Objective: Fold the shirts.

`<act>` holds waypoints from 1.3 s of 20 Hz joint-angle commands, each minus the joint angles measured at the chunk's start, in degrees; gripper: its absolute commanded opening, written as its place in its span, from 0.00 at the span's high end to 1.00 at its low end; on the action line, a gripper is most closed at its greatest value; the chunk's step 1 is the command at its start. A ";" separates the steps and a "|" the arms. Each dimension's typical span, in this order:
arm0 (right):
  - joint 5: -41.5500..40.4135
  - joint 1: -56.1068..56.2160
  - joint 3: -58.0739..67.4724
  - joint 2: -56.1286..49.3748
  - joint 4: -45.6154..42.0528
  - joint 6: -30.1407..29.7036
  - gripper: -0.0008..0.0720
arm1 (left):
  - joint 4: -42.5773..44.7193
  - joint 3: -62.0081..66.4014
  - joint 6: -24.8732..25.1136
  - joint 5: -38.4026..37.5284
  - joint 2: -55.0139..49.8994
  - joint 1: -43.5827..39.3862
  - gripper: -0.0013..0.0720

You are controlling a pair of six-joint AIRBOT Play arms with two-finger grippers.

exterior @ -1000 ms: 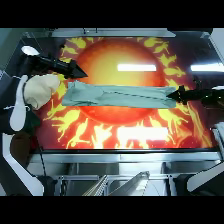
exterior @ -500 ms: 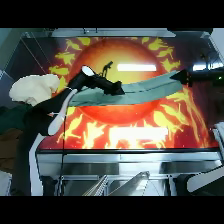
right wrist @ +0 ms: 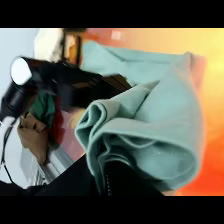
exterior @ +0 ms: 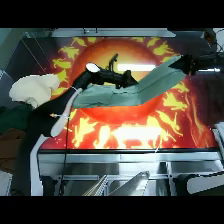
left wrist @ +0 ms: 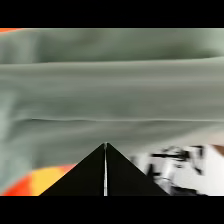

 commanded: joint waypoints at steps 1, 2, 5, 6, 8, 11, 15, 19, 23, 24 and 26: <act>-6.32 8.37 0.11 0.61 0.20 1.33 0.96 | -15.32 -3.23 4.48 -12.61 11.15 9.94 0.97; -9.97 12.35 0.11 0.59 0.20 1.38 0.96 | -15.26 -4.85 4.68 -15.19 16.11 14.19 0.97; -27.23 27.02 0.11 -0.48 0.17 1.36 0.96 | -15.21 -6.14 5.44 -17.75 29.66 26.01 0.97; -35.15 32.61 0.11 -1.44 0.17 0.55 0.96 | -15.17 -6.14 6.05 -17.59 33.18 29.33 0.97; -55.21 44.33 0.11 -5.51 0.20 -0.70 0.96 | -15.04 -6.14 8.07 -17.40 38.40 35.10 0.97; -74.23 57.29 0.11 -14.01 5.38 -0.68 0.66 | -8.79 -6.19 8.87 -19.39 42.40 40.28 0.96; -77.96 60.19 0.11 -15.87 4.28 -0.74 0.69 | -1.46 -6.19 8.85 -23.32 42.69 40.98 0.96; -62.77 48.28 0.07 -8.44 -4.87 0.94 0.96 | -1.64 -6.19 8.85 -27.93 39.93 40.26 0.96; -31.19 31.10 0.04 -1.40 -20.22 14.19 0.97 | -1.57 -6.21 9.92 -31.36 38.36 38.47 0.96; -23.91 27.41 0.02 -1.22 -26.77 16.63 0.96 | -1.53 -6.34 10.97 -31.34 38.36 37.81 0.96; -16.81 20.65 -1.09 -3.26 -35.21 24.44 0.68 | -1.57 -8.26 13.00 -30.93 39.12 36.28 0.96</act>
